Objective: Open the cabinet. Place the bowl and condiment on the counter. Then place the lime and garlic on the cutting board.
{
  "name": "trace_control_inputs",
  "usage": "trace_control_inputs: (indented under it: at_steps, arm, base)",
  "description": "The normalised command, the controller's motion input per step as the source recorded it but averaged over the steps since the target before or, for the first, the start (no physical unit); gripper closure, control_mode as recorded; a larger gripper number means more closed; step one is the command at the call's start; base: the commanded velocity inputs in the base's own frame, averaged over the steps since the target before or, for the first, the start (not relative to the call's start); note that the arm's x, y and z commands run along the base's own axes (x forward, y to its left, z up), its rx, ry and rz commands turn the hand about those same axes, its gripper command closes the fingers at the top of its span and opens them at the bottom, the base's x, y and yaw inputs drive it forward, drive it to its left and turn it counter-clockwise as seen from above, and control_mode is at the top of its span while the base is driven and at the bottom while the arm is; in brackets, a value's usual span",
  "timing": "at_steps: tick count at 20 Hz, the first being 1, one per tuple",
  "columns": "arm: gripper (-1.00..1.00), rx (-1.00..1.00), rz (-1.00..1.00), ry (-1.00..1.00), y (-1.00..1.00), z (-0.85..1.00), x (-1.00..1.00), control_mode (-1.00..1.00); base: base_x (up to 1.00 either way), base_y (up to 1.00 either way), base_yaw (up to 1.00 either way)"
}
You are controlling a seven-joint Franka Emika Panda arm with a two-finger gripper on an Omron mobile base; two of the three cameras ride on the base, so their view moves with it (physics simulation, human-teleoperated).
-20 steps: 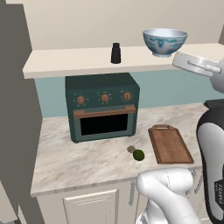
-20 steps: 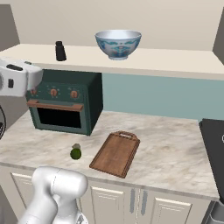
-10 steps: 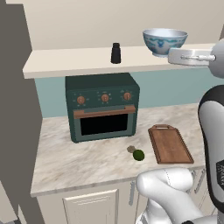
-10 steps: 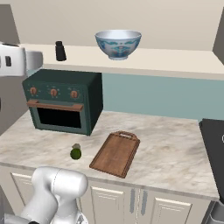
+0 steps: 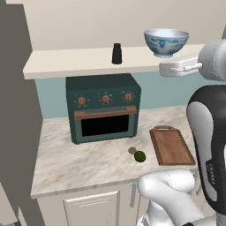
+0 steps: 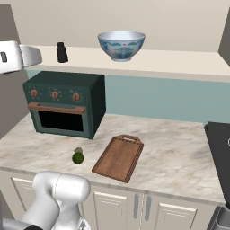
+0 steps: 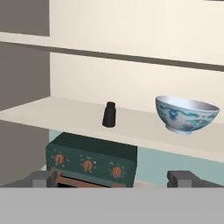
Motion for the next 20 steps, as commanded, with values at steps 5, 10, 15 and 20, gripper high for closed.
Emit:
trace_control_inputs:
  at_steps: [5, 10, 15, 20]
  arm:
    - [-1.0, 0.04, -0.03, 0.0, 0.06, 0.0, 0.17, -1.0]
    - [-1.0, 0.1, -0.07, 0.0, 0.02, 0.0, 0.22, -1.0]
    - [-1.0, 0.01, -0.03, 0.01, 0.11, -0.01, 0.27, -1.0]
    - [-1.0, 0.0, 0.0, 0.06, 0.3, -0.1, 0.36, -1.0]
  base:
    - [0.0, 0.0, 0.0]
    - [0.0, 0.0, 0.0]
    - [0.0, 0.0, 0.0]
    - [0.0, 0.0, 0.0]
